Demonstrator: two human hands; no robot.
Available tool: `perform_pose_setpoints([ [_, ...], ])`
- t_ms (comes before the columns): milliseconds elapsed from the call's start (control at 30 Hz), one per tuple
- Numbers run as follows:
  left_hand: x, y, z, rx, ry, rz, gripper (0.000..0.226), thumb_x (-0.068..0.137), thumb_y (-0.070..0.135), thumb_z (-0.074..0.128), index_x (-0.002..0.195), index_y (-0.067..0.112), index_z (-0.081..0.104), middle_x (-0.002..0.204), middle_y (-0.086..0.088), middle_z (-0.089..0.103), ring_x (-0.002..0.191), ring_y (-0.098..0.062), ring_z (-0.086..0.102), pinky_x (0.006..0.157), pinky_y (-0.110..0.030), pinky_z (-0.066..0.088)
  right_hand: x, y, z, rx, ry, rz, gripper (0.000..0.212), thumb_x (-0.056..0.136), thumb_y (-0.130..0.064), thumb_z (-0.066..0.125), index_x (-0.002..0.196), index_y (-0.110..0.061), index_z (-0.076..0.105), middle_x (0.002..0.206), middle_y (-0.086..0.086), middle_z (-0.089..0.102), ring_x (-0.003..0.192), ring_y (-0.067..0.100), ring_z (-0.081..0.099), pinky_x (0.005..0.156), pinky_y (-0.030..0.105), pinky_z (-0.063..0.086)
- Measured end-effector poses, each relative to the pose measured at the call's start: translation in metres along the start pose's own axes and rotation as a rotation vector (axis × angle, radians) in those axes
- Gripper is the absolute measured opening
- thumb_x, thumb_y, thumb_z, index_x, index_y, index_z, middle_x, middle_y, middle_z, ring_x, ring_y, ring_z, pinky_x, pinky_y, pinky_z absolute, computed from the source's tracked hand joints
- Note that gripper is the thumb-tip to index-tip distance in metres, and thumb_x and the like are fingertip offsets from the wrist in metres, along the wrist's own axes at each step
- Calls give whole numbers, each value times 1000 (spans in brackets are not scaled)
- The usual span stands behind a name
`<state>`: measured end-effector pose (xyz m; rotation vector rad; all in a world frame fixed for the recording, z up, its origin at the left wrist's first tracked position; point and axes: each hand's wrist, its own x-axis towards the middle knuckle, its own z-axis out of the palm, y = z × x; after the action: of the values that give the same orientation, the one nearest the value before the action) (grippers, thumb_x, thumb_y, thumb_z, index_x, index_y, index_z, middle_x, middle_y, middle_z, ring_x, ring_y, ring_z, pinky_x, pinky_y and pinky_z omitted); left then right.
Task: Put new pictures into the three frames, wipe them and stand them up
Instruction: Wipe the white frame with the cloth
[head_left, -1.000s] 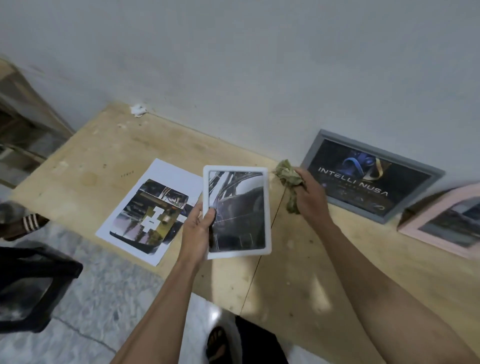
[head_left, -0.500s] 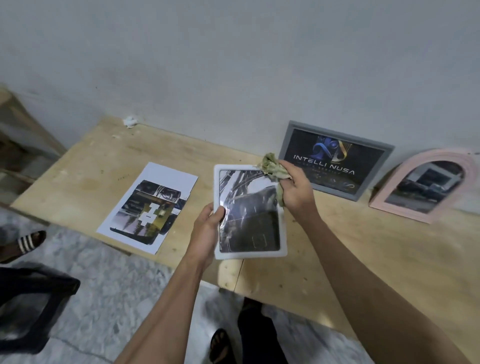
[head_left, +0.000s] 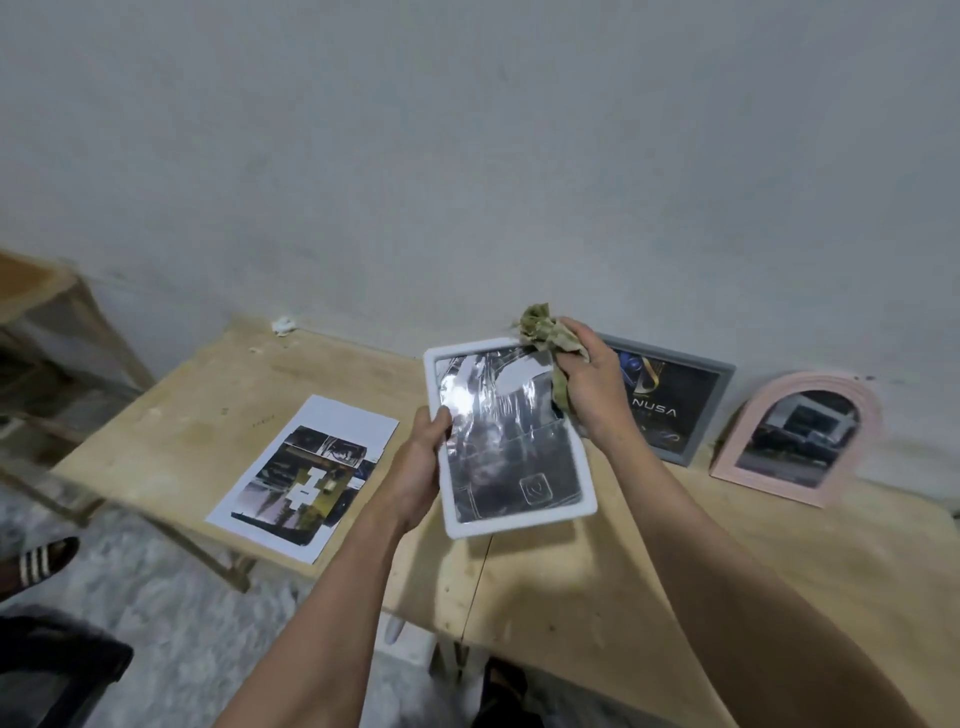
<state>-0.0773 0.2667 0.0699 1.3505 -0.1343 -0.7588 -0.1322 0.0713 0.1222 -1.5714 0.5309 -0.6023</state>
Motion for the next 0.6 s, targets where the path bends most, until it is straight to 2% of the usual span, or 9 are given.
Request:
perform_pose_setpoints([
  [67,-3,6,6,14,61,73,24,106,39,40,114,18,50,101,-9,65,88,-25,67,84,-52,58,-4,-3,0,-192,-2,-95,44,90,1,51,123,-26,63,131,-3,58,116,10,54,90,14,42],
  [133,-9,15,13,8,109,156,20,104,39,43,106,22,52,98,-10,60,88,-26,62,83,-59,56,-8,-2,-1,-497,-57,-274,52,86,6,48,129,-20,60,145,0,48,135,14,40,112,25,30],
  [167,-9,18,13,-8,133,197,18,103,38,45,105,23,54,96,-8,58,89,-25,60,82,-59,56,-9,2,-1,-611,-105,-373,57,83,9,48,132,-19,58,148,2,44,140,17,35,117,32,25],
  [233,-14,27,12,-47,177,247,16,103,36,45,102,24,56,92,-3,59,88,-23,60,81,-55,57,-18,6,0,-731,-201,-522,65,77,12,48,136,-15,54,149,5,43,144,23,29,119,43,22],
  [300,-17,35,5,-53,223,276,17,103,37,45,100,27,58,94,-3,61,92,-26,61,83,-55,56,-35,13,2,-779,-280,-612,69,74,13,52,138,-13,52,147,6,45,144,24,27,119,46,20],
  [367,-18,39,-5,-57,265,306,17,104,35,45,101,24,57,94,-2,62,90,-26,61,70,-43,56,-59,23,1,-813,-372,-671,69,74,13,54,138,-14,51,146,4,47,144,22,27,120,45,16],
  [433,-22,43,-13,-56,291,317,18,106,31,42,103,18,55,87,-1,62,76,-18,63,56,-30,52,-82,33,-4,-823,-490,-666,67,76,11,54,137,-18,52,146,-2,45,145,15,24,121,43,11],
  [500,-26,44,-18,-46,273,311,20,106,30,41,105,14,53,89,-5,65,70,-15,67,52,-27,53,-94,36,-11,-764,-575,-599,64,79,11,54,135,-22,55,146,-8,45,145,8,23,122,41,10],
  [600,-32,46,-18,-27,217,315,20,106,30,42,107,14,53,97,-8,70,83,-22,71,58,-32,57,-91,4,-5,-548,-442,-535,58,85,11,52,132,-22,58,145,-4,47,142,7,31,122,34,17],
])
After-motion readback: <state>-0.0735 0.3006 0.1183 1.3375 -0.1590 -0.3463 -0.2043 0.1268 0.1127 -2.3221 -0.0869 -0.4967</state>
